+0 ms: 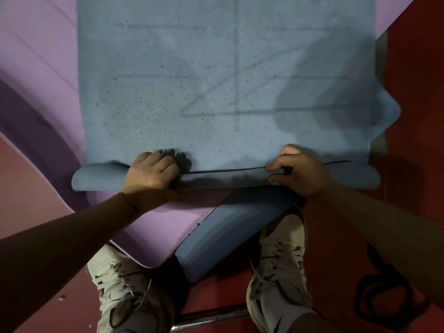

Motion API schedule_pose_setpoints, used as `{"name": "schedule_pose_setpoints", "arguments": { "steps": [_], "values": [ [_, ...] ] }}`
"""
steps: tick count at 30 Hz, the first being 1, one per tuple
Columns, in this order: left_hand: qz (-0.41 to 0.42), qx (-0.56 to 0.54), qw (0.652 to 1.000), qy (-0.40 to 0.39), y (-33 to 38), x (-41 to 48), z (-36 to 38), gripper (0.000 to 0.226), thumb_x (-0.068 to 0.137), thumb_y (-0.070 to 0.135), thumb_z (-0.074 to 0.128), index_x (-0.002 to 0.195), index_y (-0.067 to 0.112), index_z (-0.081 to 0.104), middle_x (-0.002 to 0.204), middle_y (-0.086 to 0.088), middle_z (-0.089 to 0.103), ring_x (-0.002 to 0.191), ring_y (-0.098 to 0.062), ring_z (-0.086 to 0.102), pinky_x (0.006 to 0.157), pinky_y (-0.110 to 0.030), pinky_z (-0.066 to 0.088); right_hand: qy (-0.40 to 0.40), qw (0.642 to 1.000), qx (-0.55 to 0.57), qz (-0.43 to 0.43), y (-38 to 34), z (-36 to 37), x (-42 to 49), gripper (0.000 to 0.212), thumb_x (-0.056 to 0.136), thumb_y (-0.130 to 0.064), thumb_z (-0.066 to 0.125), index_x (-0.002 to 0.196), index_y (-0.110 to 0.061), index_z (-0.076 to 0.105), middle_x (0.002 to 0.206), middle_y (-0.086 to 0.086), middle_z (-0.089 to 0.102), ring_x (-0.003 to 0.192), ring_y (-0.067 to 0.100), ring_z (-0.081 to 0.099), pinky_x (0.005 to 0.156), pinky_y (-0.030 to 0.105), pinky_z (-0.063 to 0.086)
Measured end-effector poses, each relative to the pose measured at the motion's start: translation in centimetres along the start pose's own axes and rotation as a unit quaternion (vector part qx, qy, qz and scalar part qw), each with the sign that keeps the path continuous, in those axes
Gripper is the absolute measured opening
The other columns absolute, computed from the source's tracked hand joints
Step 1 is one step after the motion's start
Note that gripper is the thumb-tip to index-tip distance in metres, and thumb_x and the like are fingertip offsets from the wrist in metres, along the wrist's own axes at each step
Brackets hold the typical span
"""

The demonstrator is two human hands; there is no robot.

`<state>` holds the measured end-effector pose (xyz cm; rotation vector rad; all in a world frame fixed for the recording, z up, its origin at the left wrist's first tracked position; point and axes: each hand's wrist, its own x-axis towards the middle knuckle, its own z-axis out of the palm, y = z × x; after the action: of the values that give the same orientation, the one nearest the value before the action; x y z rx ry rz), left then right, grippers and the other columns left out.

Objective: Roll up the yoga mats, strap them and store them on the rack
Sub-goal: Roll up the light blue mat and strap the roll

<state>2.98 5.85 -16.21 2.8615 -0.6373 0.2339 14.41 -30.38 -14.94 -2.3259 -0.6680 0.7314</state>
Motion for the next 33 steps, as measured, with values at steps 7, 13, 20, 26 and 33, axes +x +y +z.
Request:
{"name": "schedule_pose_setpoints", "arguments": {
  "steps": [7, 13, 20, 26, 33],
  "values": [
    [-0.006, 0.076, 0.997, 0.005, 0.7, -1.5, -1.4, 0.022, 0.091, 0.027, 0.068, 0.094, 0.006, 0.068, 0.101, -0.013, 0.068, 0.077, -0.031, 0.059, 0.087, -0.047, 0.044, 0.083, 0.976, -0.19, -0.066, -1.7, 0.0, -1.6, 0.023, 0.078, -0.039, 0.074, 0.095, -0.024, 0.077, 0.09, 0.003, 0.056, 0.086, 0.026, 0.05, 0.073, 0.037, 0.036],
    [-0.074, -0.012, 0.997, -0.004, 1.0, -1.3, -1.6, 0.04, 0.094, 0.041, 0.06, 0.098, 0.003, 0.072, 0.088, -0.012, 0.064, 0.086, -0.031, 0.051, 0.073, -0.043, 0.043, 0.008, 0.965, -0.258, -0.048, -2.6, 0.4, -2.7, 0.047, 0.068, -0.033, 0.086, 0.107, -0.012, 0.071, 0.099, 0.006, 0.064, 0.094, 0.03, 0.058, 0.078, 0.04, 0.047],
    [-0.123, -0.072, 0.989, -0.05, -0.1, -0.4, -1.9, 0.046, 0.092, 0.047, 0.057, 0.114, 0.008, 0.068, 0.096, -0.01, 0.067, 0.082, -0.032, 0.059, 0.07, -0.04, 0.048, 0.059, 0.981, -0.184, -0.023, -3.0, 0.0, -1.9, 0.03, 0.079, -0.02, 0.079, 0.107, -0.013, 0.073, 0.095, 0.004, 0.068, 0.09, 0.027, 0.059, 0.08, 0.039, 0.05],
    [-0.104, -0.113, 0.982, -0.106, -2.1, 1.4, -2.4, 0.046, 0.091, 0.055, 0.051, 0.1, 0.011, 0.064, 0.093, -0.005, 0.065, 0.079, -0.032, 0.062, 0.06, -0.037, 0.051, 0.031, 0.996, -0.086, 0.017, -1.7, -0.7, -0.7, 0.027, 0.08, -0.037, 0.069, 0.101, -0.021, 0.063, 0.101, -0.003, 0.061, 0.097, 0.021, 0.056, 0.086, 0.028, 0.038],
    [-0.12, -0.133, 0.977, -0.112, -2.6, 1.7, -2.1, 0.047, 0.09, 0.055, 0.051, 0.095, 0.013, 0.069, 0.101, -0.005, 0.06, 0.088, -0.03, 0.061, 0.058, -0.037, 0.052, 0.041, 0.986, -0.141, -0.082, -1.8, -1.2, -1.0, 0.036, 0.087, -0.044, 0.061, 0.103, -0.013, 0.066, 0.104, 0.004, 0.058, 0.098, 0.025, 0.053, 0.084, 0.036, 0.044]
  ]
}}
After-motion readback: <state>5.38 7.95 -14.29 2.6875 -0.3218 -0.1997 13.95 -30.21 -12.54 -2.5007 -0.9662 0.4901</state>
